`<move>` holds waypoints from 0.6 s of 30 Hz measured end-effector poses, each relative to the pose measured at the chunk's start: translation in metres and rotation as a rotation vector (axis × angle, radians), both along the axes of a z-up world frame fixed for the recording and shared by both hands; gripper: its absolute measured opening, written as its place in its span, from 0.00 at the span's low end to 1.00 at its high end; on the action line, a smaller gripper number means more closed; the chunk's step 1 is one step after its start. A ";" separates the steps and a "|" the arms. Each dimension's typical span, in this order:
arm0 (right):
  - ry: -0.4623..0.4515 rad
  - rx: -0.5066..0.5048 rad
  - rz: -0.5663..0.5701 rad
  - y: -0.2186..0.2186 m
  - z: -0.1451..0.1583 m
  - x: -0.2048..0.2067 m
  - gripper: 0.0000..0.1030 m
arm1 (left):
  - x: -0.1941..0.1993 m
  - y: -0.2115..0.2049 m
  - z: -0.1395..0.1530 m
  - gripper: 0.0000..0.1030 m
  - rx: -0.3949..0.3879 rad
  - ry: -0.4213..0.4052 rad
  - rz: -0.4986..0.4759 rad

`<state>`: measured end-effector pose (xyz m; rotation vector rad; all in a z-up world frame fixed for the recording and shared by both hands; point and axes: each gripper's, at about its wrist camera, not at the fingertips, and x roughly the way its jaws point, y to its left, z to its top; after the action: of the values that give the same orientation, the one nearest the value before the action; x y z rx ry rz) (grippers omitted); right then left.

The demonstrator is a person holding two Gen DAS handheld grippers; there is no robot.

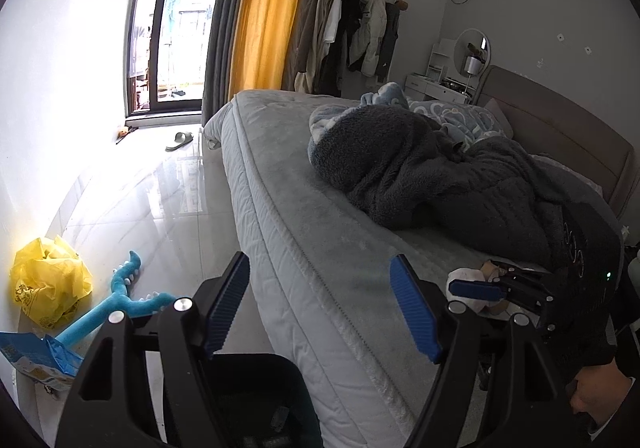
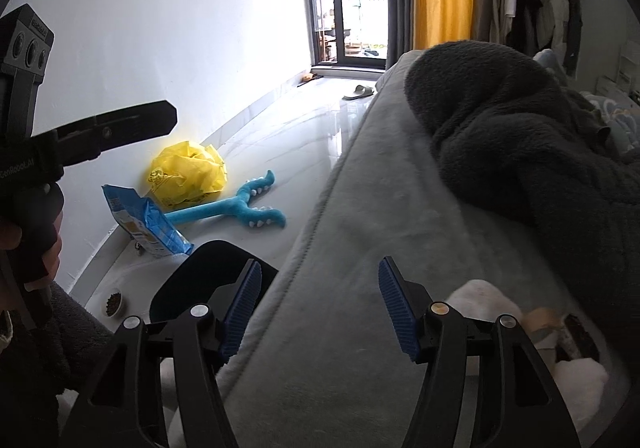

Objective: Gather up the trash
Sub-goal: 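Move the right gripper back toward the tissue balls and tape roll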

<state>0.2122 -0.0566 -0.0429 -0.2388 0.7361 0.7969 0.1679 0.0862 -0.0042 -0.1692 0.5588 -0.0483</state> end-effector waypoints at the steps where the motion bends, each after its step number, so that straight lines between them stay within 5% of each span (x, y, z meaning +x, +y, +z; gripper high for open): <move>1: -0.010 -0.005 -0.016 -0.009 0.001 0.002 0.62 | 0.003 -0.006 -0.001 0.74 0.000 0.004 -0.007; 18: -0.053 -0.028 -0.218 -0.120 0.004 0.014 0.64 | 0.047 -0.076 -0.023 0.76 -0.080 0.081 -0.109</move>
<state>0.2266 -0.1768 -0.0390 -0.2002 0.7102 0.5718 0.2148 0.0103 -0.0274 -0.2189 0.6471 -0.1705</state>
